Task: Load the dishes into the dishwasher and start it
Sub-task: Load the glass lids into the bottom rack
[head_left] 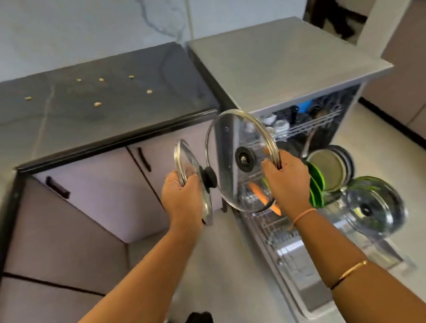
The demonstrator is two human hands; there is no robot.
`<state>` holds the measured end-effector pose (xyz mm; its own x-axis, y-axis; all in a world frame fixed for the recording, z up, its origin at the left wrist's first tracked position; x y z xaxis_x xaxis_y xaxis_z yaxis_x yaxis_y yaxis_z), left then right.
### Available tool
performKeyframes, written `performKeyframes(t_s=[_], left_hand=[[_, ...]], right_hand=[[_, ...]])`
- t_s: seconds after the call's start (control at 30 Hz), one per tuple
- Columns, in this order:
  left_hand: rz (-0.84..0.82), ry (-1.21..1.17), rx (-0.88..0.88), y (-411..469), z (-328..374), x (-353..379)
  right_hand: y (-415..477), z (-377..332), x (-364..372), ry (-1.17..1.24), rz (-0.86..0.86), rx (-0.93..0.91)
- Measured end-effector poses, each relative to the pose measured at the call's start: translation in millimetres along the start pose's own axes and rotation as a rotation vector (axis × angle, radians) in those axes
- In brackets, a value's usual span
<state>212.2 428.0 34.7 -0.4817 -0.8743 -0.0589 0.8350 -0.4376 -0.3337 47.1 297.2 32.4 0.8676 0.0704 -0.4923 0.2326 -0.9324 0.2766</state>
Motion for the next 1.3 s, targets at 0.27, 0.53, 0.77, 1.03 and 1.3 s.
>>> performKeyframes(t_s=[0.27,0.53,0.77,1.03,1.3], left_hand=[[-0.177,-0.031,-0.231,-87,-72,124],[-0.365,0.071,-0.328,-109,-111,204],[-0.39,0.169,-0.476,-73,-153,284],[-0.337,0.245,-0.529,-44,-214,364],[-0.233,0.316,-0.534,-48,-298,431]], right_hand=[[-19,94,-129,-0.166,-0.003,0.09],[-11,195,-168,-0.262,-0.054,0.233],[17,271,-178,-0.374,-0.106,0.391],[49,368,-182,-0.449,-0.169,0.522],[81,469,-165,-0.408,-0.299,0.532]])
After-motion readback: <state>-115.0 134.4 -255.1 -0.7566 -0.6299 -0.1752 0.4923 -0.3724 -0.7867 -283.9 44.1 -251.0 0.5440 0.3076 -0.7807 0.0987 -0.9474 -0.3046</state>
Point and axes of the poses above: each hand's wrist, its own y-axis towards the middle knuckle, its own x-axis out of the palm, z = x × y, the point moved 5 cm from there along y, towards the middle knuckle, and after that the axes turned 9 degrees about -x, right-handed, at the moved point
